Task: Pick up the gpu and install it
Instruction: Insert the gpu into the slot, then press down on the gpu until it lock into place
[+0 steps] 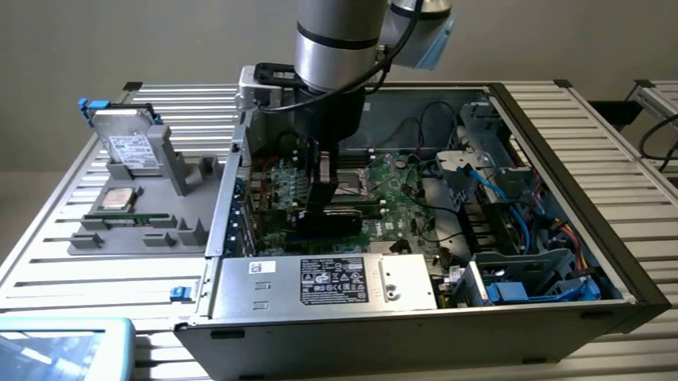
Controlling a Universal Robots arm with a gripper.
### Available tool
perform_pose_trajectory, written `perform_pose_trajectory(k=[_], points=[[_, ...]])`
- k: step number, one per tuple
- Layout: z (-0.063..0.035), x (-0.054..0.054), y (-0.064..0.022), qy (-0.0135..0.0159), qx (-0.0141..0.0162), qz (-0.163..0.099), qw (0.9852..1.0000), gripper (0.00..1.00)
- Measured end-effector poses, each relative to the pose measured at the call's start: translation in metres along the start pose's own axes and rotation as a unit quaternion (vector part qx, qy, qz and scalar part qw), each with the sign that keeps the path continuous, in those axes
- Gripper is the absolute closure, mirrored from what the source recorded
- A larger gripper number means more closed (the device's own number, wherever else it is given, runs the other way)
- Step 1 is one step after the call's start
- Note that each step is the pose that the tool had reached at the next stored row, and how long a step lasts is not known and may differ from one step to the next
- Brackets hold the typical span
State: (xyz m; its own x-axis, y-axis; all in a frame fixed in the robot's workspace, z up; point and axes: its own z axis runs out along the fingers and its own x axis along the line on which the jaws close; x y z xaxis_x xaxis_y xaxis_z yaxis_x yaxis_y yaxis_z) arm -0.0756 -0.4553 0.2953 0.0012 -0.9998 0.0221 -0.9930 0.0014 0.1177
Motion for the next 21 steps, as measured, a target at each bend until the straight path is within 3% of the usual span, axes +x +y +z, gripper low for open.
perform_pose_trajectory(k=[14, 17, 18, 21], points=[[0.0000, 0.0000, 0.0000, 0.0000, 0.0000, 0.000, 1.0000, 0.57], [0.0000, 0.0000, 0.0000, 0.0000, 0.0000, 0.000, 1.0000, 0.72], [0.0000, 0.0000, 0.0000, 0.0000, 0.0000, 0.000, 1.0000, 0.72], [0.0000, 0.0000, 0.0003, -0.0001, 0.0004, 0.002, 1.0000, 0.84]])
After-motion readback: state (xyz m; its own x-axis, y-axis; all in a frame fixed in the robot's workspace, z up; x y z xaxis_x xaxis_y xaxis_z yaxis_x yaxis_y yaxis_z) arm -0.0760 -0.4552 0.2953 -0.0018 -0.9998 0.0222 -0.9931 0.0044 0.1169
